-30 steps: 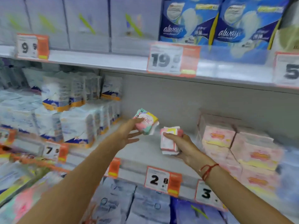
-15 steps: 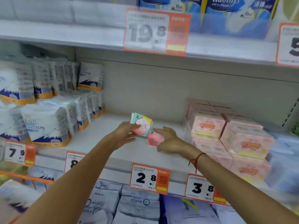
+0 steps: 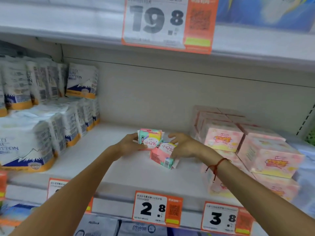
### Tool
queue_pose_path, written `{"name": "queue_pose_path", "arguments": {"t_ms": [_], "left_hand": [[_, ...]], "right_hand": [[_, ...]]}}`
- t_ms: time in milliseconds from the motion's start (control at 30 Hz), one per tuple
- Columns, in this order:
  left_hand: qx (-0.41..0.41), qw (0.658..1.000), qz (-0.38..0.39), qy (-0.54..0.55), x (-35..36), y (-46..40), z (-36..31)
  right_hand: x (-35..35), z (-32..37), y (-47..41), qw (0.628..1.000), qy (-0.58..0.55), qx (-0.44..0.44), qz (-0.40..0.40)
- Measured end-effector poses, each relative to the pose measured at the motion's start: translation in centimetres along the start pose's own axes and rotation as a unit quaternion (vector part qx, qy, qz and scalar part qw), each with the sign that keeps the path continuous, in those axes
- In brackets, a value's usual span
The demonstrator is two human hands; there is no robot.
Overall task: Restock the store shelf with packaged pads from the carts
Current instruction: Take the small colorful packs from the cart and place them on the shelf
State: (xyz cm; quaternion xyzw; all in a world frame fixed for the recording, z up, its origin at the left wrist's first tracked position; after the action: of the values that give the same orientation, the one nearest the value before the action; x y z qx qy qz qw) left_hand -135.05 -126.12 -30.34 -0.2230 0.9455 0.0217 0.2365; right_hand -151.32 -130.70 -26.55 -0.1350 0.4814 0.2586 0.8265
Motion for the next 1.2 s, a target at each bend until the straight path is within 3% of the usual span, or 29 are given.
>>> {"name": "queue_pose_path", "arguments": {"t_ms": [133, 333, 467, 533, 633, 800, 1000, 1200], "left_hand": [[-0.008, 1.0, 0.004, -0.003, 0.2, -0.3, -0.8], [-0.001, 0.997, 0.061, -0.052, -0.1, 0.6, -1.6], [-0.019, 0.994, 0.1, -0.035, -0.9, 1.4, -2.0], [-0.008, 0.99, 0.132, -0.052, -0.3, 1.7, -2.8], [0.008, 0.992, 0.111, -0.056, 0.3, 1.3, -3.6], [0.027, 0.993, 0.038, -0.109, 1.2, -1.5, -3.5], [-0.005, 0.993, 0.033, -0.111, 3.7, -5.1, -3.7], [0.017, 0.991, 0.03, -0.131, 6.0, -8.2, -4.4]], "right_hand": [[-1.2, 0.0, 1.3, 0.997, -0.037, -0.044, -0.054], [-0.9, 4.3, 3.7, 0.964, 0.042, -0.212, -0.156], [-0.3, 6.2, 2.6, 0.958, 0.025, -0.246, -0.147], [0.1, 6.5, 1.3, 0.957, 0.045, -0.244, -0.153], [0.6, 5.7, -1.1, 0.956, 0.14, -0.206, -0.155], [2.4, 3.2, -4.8, 0.971, 0.199, -0.127, -0.038], [-0.4, 1.0, -7.5, 0.962, 0.253, -0.061, -0.081], [-0.8, -0.9, -9.6, 0.965, 0.244, -0.017, -0.09]]}}
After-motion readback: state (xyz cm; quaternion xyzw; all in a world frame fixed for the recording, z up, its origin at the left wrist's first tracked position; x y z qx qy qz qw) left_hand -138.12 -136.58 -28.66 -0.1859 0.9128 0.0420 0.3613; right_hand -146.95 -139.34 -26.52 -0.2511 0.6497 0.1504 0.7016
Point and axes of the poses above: each hand's wrist, its own y-axis away from the middle knuckle, its own x-axis out of the palm, z = x × y, the point moved 10 cm from there along -y, towards the middle knuckle, and after that the axes turned 8 degrees about -z, right-handed, at the moved point
